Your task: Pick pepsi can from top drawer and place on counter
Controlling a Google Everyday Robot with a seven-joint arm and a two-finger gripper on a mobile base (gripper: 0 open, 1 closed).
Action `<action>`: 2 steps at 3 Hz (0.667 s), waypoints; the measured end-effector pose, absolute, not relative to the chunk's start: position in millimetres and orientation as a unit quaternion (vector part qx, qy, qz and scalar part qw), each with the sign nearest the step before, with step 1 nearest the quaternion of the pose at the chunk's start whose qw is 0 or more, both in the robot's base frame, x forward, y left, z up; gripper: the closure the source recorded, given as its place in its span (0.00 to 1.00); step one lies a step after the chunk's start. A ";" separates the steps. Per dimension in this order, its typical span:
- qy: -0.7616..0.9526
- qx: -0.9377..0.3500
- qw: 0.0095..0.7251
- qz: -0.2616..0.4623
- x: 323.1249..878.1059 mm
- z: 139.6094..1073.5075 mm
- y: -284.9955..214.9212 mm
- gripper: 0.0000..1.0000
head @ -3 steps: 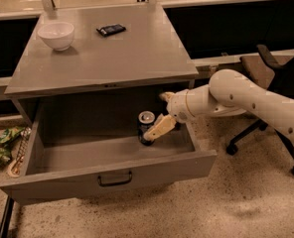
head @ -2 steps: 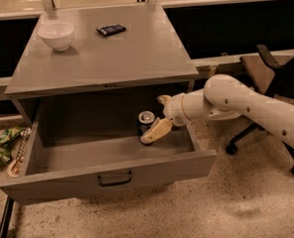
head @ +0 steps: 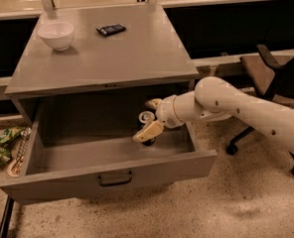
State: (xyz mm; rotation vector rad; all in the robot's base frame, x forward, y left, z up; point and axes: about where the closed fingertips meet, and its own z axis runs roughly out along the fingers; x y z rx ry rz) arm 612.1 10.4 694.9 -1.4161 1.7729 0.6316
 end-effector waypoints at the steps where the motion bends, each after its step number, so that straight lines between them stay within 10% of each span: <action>1: 0.677 -0.568 0.391 0.257 612.9 686.0 19.1 0.41; 2: 0.669 -0.571 0.397 0.263 612.1 673.0 16.9 0.65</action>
Offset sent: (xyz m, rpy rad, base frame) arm 0.0004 -0.0021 -0.0360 0.0577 -0.0448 0.0663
